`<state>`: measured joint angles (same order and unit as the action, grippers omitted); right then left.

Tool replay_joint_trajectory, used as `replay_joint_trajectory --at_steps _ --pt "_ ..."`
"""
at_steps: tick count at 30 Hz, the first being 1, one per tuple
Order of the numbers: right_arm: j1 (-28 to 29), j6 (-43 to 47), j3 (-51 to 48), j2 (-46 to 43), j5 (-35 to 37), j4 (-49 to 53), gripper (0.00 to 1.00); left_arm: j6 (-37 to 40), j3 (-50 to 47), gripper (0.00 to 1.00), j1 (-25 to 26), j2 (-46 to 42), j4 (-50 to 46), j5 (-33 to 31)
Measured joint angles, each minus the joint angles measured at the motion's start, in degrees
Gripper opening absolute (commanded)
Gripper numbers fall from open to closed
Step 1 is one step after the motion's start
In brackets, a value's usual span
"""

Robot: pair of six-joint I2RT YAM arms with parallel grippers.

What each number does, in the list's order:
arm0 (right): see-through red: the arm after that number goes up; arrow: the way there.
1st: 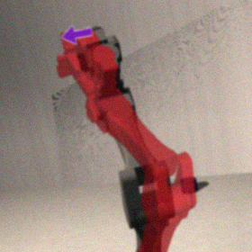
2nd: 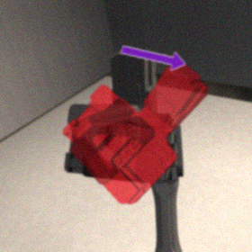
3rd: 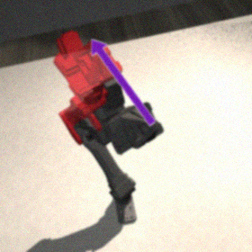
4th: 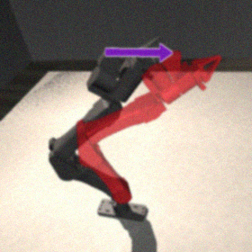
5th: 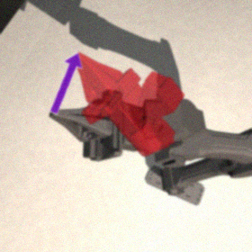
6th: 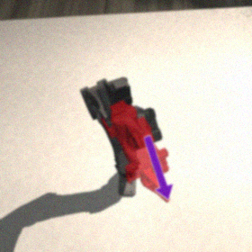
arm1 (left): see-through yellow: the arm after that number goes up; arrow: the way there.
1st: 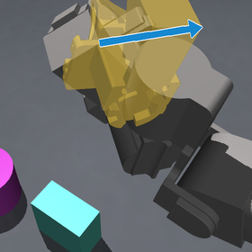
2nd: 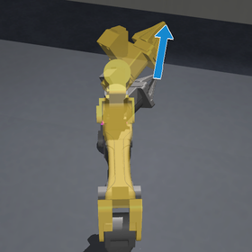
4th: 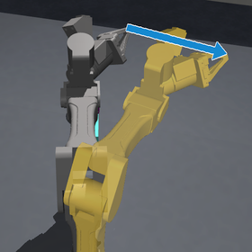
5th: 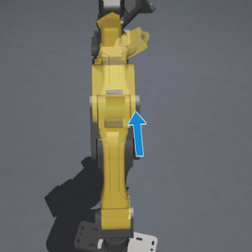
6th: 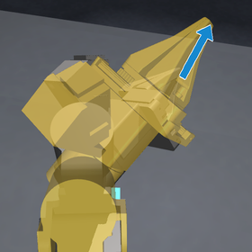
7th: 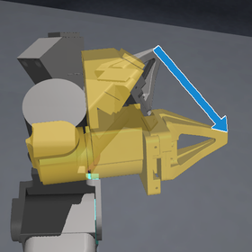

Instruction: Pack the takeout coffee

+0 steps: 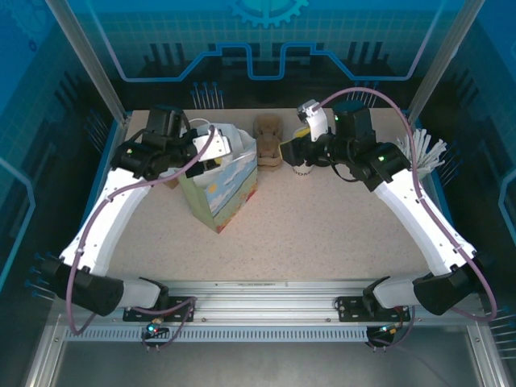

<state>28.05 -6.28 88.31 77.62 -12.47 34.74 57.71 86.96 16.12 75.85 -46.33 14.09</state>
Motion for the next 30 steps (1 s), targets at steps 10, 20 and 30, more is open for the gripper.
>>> replay_joint_trajectory --at_steps 10,20,30 --pt "0.00 -0.20 -0.61 0.09 -0.04 -0.31 0.63 -23.65 -3.54 0.62 -1.77 -9.60 8.94 1.09" --pt "0.00 -0.17 -1.33 0.55 -0.20 -0.50 0.63 -44.85 0.24 0.34 -2.21 0.57 6.69 -7.76" --pt "-0.15 -0.17 -1.33 0.55 -0.17 -0.50 0.63 -51.08 2.95 0.32 -1.99 9.66 5.01 -3.37"
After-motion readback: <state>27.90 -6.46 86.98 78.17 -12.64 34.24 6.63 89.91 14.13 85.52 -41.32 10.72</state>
